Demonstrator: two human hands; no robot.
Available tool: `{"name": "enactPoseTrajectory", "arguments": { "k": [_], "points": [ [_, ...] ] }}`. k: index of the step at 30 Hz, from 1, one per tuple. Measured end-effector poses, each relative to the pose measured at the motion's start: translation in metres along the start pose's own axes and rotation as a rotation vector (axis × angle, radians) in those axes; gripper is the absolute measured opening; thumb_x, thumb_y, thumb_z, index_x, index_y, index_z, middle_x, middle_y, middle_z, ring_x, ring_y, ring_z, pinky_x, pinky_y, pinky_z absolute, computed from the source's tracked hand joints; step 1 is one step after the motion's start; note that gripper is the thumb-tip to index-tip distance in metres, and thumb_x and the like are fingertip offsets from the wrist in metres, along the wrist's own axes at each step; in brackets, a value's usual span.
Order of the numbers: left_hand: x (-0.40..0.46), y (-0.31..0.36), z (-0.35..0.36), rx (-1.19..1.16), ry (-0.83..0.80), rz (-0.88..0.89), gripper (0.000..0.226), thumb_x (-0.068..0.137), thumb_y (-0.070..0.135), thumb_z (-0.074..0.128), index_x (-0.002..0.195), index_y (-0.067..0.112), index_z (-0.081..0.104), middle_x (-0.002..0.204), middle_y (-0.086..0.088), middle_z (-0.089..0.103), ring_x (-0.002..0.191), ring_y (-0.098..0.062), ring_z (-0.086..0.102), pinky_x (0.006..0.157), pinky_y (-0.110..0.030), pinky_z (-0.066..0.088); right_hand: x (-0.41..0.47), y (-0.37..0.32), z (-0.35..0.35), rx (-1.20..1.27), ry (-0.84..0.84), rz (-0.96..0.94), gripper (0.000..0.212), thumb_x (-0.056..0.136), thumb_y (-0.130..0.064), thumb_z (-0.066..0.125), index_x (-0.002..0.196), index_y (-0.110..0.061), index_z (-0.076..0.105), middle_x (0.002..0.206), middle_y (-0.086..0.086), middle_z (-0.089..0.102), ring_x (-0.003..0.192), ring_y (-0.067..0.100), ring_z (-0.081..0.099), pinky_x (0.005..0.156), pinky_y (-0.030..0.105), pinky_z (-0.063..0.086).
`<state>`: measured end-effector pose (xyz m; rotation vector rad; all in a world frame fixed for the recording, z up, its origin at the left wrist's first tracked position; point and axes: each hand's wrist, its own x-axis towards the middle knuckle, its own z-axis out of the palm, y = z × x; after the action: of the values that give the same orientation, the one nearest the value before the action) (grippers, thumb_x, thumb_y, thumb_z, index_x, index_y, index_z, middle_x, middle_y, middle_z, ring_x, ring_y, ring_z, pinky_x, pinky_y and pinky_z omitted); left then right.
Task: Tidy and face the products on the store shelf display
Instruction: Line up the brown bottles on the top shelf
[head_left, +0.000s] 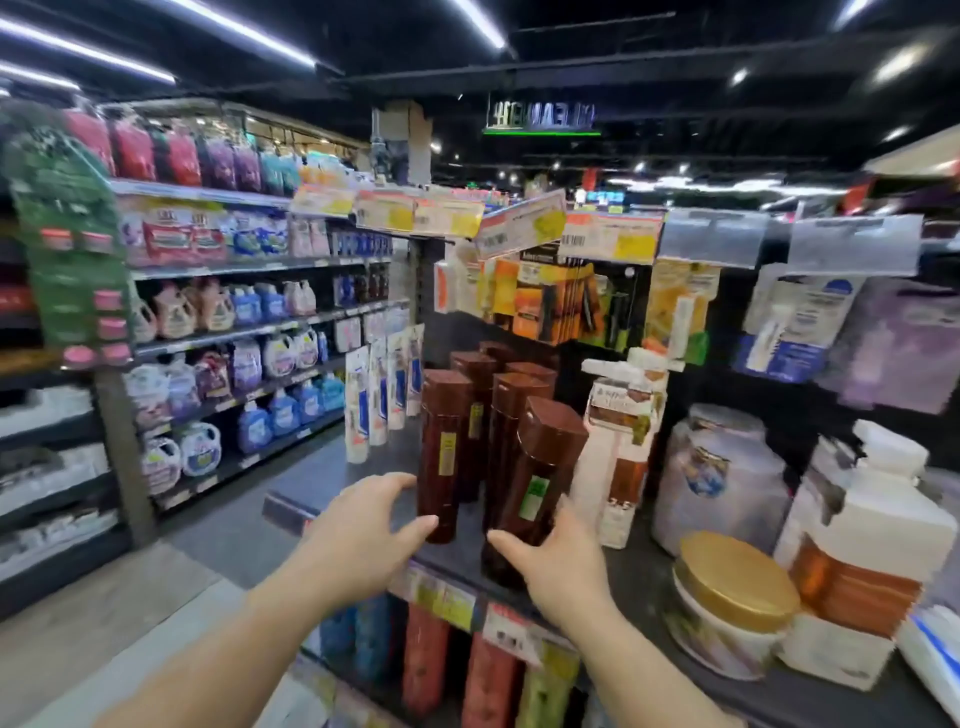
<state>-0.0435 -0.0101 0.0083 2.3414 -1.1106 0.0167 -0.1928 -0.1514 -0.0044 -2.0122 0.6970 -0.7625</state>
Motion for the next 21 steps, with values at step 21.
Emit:
{"name": "enactPoseTrajectory", "arguments": {
  "k": [21],
  "points": [
    [0.052, -0.025, 0.033, -0.442, -0.071, -0.133, 0.096, 0.07, 0.039, 0.081, 0.147, 0.028, 0.024, 0.135, 0.005, 0.051, 0.121, -0.014, 0.052, 0.098, -0.031, 0.046, 0.013, 0.009, 0.029, -0.162, -0.075, 0.138, 0.038, 0.078, -0.03, 0.078, 0.102, -0.042, 0.051, 0.084, -0.027, 0.059, 0.078, -0.011, 0.056, 0.067, 0.008, 0.043]
  ]
}}
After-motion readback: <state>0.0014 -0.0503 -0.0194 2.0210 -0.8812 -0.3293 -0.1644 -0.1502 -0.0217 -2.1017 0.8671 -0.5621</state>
